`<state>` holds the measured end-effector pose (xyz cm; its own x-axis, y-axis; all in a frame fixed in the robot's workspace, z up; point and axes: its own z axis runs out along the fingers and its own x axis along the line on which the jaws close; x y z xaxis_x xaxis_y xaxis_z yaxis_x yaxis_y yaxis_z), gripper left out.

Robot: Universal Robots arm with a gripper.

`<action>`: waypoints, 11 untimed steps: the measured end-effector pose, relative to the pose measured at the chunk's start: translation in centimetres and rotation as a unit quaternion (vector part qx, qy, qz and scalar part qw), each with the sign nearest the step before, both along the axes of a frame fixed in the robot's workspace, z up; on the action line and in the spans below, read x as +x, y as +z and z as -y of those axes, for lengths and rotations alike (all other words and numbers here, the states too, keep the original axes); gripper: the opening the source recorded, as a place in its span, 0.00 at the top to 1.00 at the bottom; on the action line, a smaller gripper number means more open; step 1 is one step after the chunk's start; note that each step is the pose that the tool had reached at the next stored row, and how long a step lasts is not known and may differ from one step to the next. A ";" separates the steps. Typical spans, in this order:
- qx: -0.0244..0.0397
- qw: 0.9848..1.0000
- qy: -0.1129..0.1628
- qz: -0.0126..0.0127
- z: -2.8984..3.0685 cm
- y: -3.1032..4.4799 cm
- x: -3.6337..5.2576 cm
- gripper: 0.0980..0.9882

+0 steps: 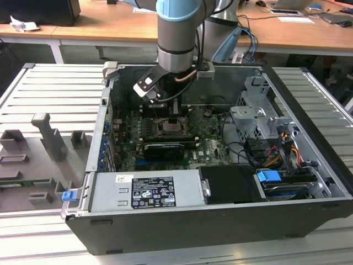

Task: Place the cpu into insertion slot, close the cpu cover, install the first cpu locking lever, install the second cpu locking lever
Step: 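Close the cpu cover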

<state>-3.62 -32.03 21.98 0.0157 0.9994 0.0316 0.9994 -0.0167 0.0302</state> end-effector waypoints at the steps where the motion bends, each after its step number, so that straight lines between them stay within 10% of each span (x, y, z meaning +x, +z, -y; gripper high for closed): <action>1: 0.000 1.000 0.000 0.000 0.00 0.01 0.00 0.99; 11: 0.000 1.000 0.000 0.000 0.00 0.34 0.00 0.99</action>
<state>-3.62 -32.03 22.33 0.0158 0.9994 0.0316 0.9994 -0.0167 0.0301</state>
